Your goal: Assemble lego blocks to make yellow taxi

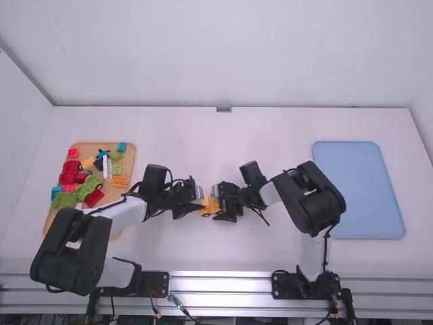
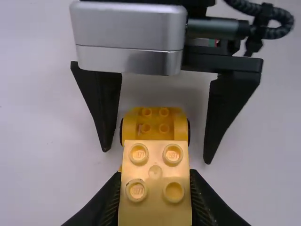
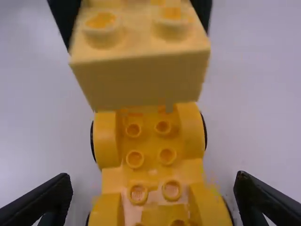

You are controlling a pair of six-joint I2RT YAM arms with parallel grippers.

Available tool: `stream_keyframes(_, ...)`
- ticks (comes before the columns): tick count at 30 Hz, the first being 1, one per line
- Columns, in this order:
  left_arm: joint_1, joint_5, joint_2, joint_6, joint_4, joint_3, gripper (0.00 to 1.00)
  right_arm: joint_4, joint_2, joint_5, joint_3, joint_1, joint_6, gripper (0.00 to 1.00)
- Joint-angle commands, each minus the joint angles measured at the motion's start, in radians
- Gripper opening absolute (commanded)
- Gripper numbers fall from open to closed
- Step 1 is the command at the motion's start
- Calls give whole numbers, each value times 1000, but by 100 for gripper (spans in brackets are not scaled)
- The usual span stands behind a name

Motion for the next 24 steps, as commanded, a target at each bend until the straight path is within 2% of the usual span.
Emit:
stream_keyframes(1, 1, 41, 9, 3, 0, -5, 18, -2, 14, -39, -6, -18, 1, 89)
stream_keyframes(4, 1, 42, 9, 2, -1, -5, 17, 5, 14, -51, -6, -27, 2, 88)
stream_keyframes(9, 0, 76, 9, 13, -5, -5, 7, 3, 14, -48, -6, -23, -3, 83)
stream_keyframes(13, 9, 66, 19, 24, -9, -6, 6, 1, 14, -49, -6, -14, -28, 81)
stream_keyframes(14, 8, 64, 21, 22, -9, -6, 7, 2, 14, -49, -6, -14, -28, 79)
stream_keyframes(17, 0, 64, 39, 26, -2, -5, 6, 2, 14, -48, -6, -16, -27, 60)
stream_keyframes(19, 2, 64, 55, 26, 11, -5, 6, 4, 14, -48, -6, -16, -23, 56)
stream_keyframes(24, 2, 64, 114, 19, 87, -5, 7, 16, 14, -15, -6, -18, 32, 55)
